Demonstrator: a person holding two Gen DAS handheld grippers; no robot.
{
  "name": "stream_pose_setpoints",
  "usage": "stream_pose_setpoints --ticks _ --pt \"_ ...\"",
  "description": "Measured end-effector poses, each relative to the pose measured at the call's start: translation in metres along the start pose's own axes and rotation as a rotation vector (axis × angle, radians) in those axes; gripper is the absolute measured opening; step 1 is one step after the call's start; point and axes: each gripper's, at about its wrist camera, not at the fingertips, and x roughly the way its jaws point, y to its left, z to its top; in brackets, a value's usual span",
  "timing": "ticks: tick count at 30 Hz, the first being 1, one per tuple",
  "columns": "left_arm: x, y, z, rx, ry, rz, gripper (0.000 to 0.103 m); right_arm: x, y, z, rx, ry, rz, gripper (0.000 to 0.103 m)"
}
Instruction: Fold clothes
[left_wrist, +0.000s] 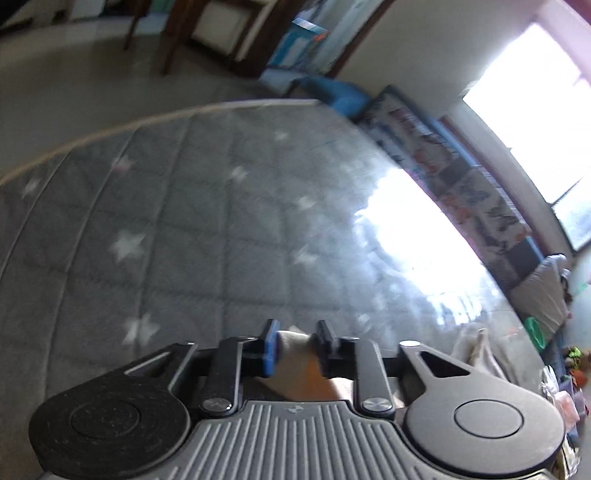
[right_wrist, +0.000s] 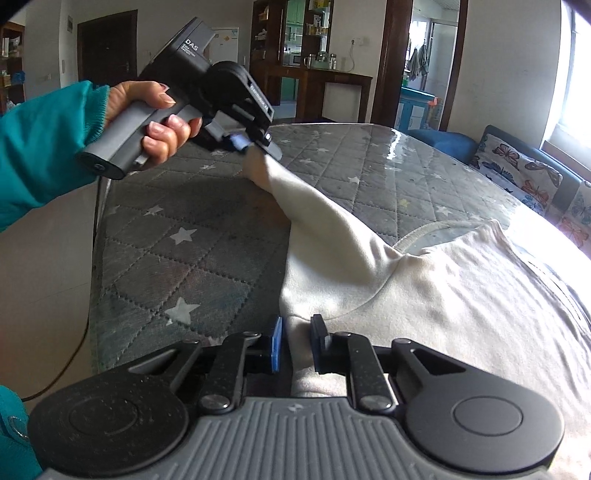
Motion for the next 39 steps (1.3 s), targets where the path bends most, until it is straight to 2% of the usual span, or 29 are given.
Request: stream_pose_setpoints --ticks 2,3,5,6,8,10,12,14,17,19,24,27,28,29,32,36,39 --pt "-0.012 -0.004 -0.001 0.073 -0.092 -0.118 0.017 -0.002 -0.002 -0.001 0.011 -0.001 0.013 0.010" --pt "-0.019 -0.005 -0.002 0.121 -0.148 -0.144 0.017 -0.003 -0.003 -0.001 0.011 0.001 0.023 0.010" --pt "-0.027 -0.005 -0.004 0.214 -0.234 -0.137 0.017 -0.006 -0.004 -0.002 0.005 0.009 0.044 0.008" --pt "-0.024 -0.002 -0.005 0.248 -0.230 -0.111 0.018 -0.006 -0.004 -0.002 0.000 0.013 0.050 0.008" --pt "-0.014 0.007 -0.005 0.282 -0.184 -0.008 0.018 -0.010 -0.004 -0.002 -0.022 0.025 0.071 0.008" --pt "-0.008 0.017 -0.007 0.278 -0.146 0.064 0.022 -0.013 -0.003 -0.001 -0.038 0.027 0.086 0.009" --pt "-0.005 0.021 -0.006 0.251 -0.137 0.068 0.027 -0.017 -0.004 0.001 -0.029 0.014 0.098 0.011" --pt "-0.007 0.018 -0.004 0.241 -0.148 0.062 0.051 -0.021 -0.009 0.005 0.005 -0.016 0.090 0.012" --pt "-0.005 0.007 -0.002 0.267 -0.110 0.021 0.063 -0.018 -0.014 0.008 0.039 -0.031 0.074 0.017" --pt "0.001 -0.004 -0.004 0.310 -0.078 0.010 0.063 -0.018 -0.015 0.008 0.051 -0.033 0.065 0.018" --pt "0.019 -0.010 -0.020 0.367 -0.004 0.037 0.063 -0.023 -0.015 0.004 0.058 -0.034 0.066 0.027" --pt "0.026 -0.018 -0.030 0.439 -0.015 0.048 0.058 -0.025 -0.015 0.001 0.067 -0.029 0.064 0.029" --pt "0.028 -0.021 -0.032 0.468 -0.016 0.047 0.037 -0.025 -0.016 0.000 0.072 -0.029 0.063 0.031" --pt "0.030 -0.025 -0.032 0.492 -0.012 0.042 0.020 -0.026 -0.016 -0.001 0.077 -0.030 0.064 0.032" --pt "0.035 -0.043 -0.024 0.561 -0.063 0.067 0.018 -0.023 -0.014 -0.002 0.075 -0.026 0.064 0.034" --pt "0.042 -0.074 -0.018 0.713 -0.165 0.108 0.018 -0.022 -0.012 -0.005 0.082 -0.019 0.078 0.034" --pt "0.063 -0.087 -0.024 0.807 -0.165 0.165 0.019 -0.021 -0.011 -0.007 0.088 -0.014 0.088 0.035"
